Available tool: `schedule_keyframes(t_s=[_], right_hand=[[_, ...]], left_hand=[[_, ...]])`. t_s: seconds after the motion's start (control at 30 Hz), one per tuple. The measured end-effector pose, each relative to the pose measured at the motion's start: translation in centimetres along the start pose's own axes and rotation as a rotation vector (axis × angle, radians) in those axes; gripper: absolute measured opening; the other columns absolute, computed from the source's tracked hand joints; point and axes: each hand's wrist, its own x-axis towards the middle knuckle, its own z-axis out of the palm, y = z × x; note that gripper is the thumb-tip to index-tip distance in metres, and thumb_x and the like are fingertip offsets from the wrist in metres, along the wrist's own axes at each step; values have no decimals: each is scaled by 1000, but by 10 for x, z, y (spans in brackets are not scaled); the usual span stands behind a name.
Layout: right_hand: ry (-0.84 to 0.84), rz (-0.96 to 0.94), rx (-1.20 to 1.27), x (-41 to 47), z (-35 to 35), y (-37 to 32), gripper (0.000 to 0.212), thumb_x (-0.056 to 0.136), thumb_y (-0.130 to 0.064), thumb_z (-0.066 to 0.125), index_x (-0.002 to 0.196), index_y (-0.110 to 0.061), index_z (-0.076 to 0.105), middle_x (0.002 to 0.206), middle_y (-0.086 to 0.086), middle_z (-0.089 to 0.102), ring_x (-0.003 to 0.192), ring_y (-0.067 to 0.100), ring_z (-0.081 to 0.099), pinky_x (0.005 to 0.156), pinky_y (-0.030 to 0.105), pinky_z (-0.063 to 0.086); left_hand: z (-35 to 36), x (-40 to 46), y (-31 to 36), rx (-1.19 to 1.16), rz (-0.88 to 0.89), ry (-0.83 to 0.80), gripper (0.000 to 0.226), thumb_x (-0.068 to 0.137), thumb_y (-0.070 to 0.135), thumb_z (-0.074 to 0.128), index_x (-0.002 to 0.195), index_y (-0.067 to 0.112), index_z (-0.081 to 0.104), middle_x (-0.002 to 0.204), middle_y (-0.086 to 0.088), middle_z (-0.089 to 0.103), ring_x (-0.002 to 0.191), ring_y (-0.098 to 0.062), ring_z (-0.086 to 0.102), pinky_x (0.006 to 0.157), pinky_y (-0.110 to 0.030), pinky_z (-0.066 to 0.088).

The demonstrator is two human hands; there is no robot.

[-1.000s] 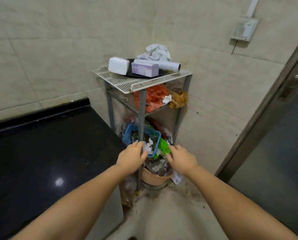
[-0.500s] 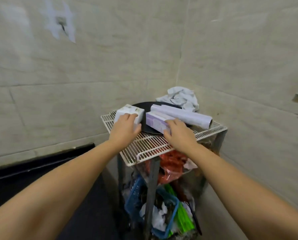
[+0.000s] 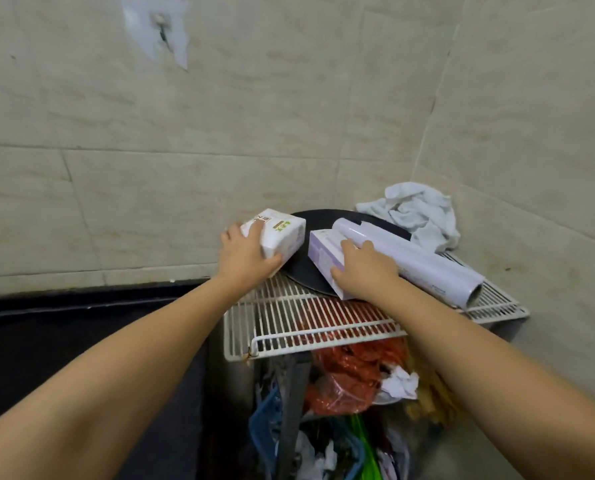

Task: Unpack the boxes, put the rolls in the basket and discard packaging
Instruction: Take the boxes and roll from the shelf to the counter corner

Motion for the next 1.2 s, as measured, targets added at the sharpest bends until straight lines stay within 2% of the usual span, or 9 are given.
schedule_keyframes(t_s=[0.2,0.4,0.57,0.7,0.83,0.97,1.07,1.13,1.2], right_hand=[[175,-86,148,-6,-17,-42,51,92,-40,39,138,-21,27,128,23,41,100,40,55,69,37,35],[166,-312,342,-30,-14,-170,52,92,-43,37,139,-23,26,126,20,40,93,40,57,70,38,43],[-72,-403,341,-61,50,-285,49,93,-41,38,137,-22,28,127,19,40,101,41,54,73,40,39],[-259,-399,229,-99,137,-318,49,94,-37,38,138,-20,25,130,20,37,107,38,49,79,40,43],[-333,-431,95,-140,205,-328,60,94,-38,39,146,-24,12,136,17,31,111,32,45,82,40,45],[-341,-420,51,-160,234,-327,72,93,-39,42,148,-28,-3,142,16,25,116,31,41,81,39,46],[-380,-427,80,-154,227,-325,69,92,-47,38,147,-30,-1,148,14,18,122,33,37,88,43,43],[-391,-442,124,-143,210,-321,66,93,-49,36,147,-29,4,152,13,15,128,34,34,92,44,42],[-339,-464,185,-126,183,-316,64,93,-47,35,147,-27,9,153,13,16,130,34,33,91,45,42]], left_hand=[[-36,-17,-34,-56,-14,129,66,78,43,60,136,21,38,131,-22,37,120,-40,34,99,-46,36],[-113,-56,-139,-169,-280,310,60,80,42,58,135,25,40,126,-20,39,122,-36,32,101,-46,37],[-149,-129,-238,-41,-557,308,58,81,41,58,135,25,41,130,-20,36,121,-38,31,101,-48,36],[-140,-203,-297,77,-709,181,59,81,40,58,135,24,40,130,-19,36,116,-37,34,96,-51,42],[-118,-266,-332,221,-711,49,63,78,40,61,135,22,40,127,-17,37,111,-37,37,91,-48,40],[-98,-306,-350,363,-645,-96,79,74,45,62,142,26,27,130,-16,34,114,-36,35,91,-49,39],[-95,-309,-355,443,-619,-134,80,74,48,60,142,26,22,137,-13,31,127,-32,29,107,-58,21],[-97,-293,-350,481,-546,-143,72,74,46,60,136,24,33,140,-12,33,131,-30,28,109,-63,13],[-100,-263,-335,471,-466,-118,62,79,43,59,133,19,42,141,-14,37,133,-30,31,110,-63,12]])
